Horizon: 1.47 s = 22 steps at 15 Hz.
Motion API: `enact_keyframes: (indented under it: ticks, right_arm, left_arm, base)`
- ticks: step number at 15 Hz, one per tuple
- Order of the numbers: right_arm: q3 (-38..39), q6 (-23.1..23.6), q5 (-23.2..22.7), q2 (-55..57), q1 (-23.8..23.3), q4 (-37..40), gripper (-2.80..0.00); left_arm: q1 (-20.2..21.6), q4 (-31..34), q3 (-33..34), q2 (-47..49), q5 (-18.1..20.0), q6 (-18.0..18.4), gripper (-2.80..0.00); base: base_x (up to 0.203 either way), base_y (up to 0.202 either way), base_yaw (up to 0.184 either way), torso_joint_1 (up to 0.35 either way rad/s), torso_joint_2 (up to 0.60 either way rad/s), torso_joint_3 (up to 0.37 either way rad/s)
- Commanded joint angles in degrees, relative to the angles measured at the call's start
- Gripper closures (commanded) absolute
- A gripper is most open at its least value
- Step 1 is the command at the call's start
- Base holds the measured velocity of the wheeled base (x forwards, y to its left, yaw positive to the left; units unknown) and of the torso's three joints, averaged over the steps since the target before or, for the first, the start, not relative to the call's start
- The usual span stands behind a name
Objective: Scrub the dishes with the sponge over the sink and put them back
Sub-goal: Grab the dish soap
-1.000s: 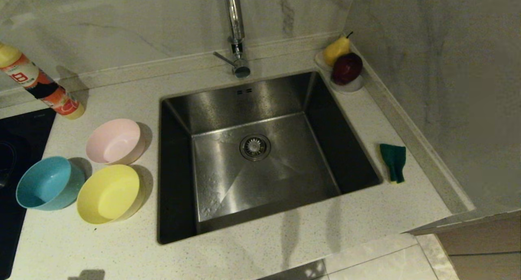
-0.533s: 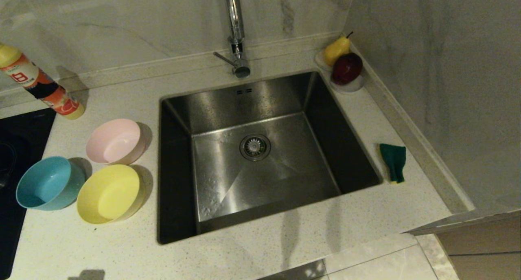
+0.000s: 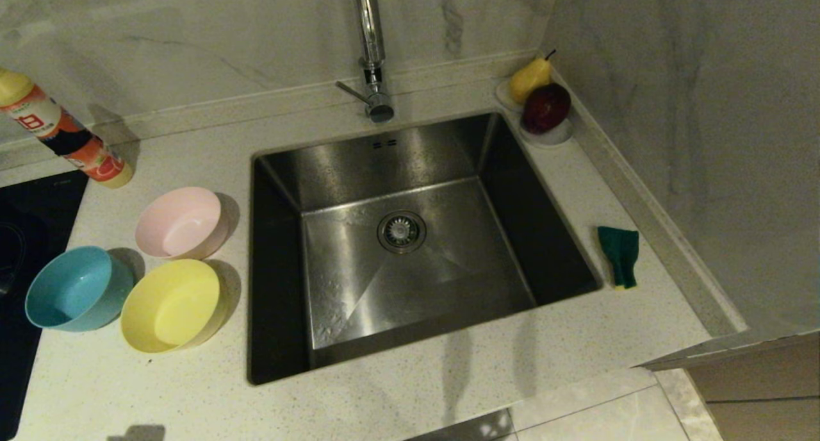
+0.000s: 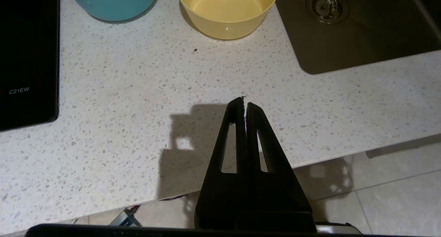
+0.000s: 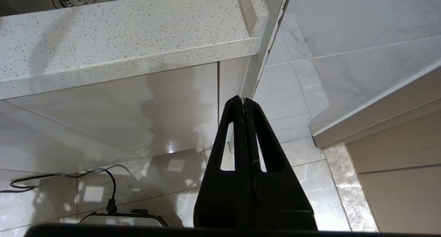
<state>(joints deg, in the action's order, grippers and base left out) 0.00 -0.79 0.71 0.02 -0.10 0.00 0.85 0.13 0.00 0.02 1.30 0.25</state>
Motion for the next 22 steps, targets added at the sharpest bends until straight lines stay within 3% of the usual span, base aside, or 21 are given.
enact_keyframes:
  ticks: [1,6,9,12,17,20,22]
  right_arm:
    - [0.0,0.0,0.0,0.06,0.01,0.0,0.0]
    - [0.0,0.0,0.0,0.06,0.01,0.0,0.0]
    - [0.0,0.0,0.0,0.0,0.01,0.0,0.0]
    - [0.0,0.0,0.0,0.06,0.01,0.0,0.0]
    - [0.0,0.0,0.0,-0.01,0.01,0.0,0.0]
    - [0.0,0.0,0.0,0.06,0.01,0.0,0.0]
    - [0.0,0.0,0.0,0.06,0.01,0.0,0.0]
  left_arm:
    - [0.1,0.37,-0.71,0.06,-0.78,-0.15,0.0]
    - [0.11,6.57,-17.05,3.61,-3.61,-0.28,0.0]
    - [0.13,8.24,-26.87,13.88,-8.0,-1.33,0.0]
    - [0.13,8.49,-34.36,24.75,-14.69,-2.79,0.0]
    - [0.21,7.48,-46.54,48.27,-22.09,-8.35,0.0]
    - [0.49,4.28,-51.65,61.24,-24.97,-10.22,0.0]
    - [0.87,3.63,-55.53,68.02,-26.21,-14.13,0.0]
  base:
    - [0.0,0.0,0.0,0.0,0.0,0.0]
    - [0.0,0.0,0.0,0.0,0.0,0.0]
    - [0.0,0.0,0.0,0.0,0.0,0.0]
    - [0.0,0.0,0.0,0.0,0.0,0.0]
    - [0.0,0.0,0.0,0.0,0.0,0.0]
    - [0.0,0.0,0.0,0.0,0.0,0.0]
    - [0.0,0.0,0.0,0.0,0.0,0.0]
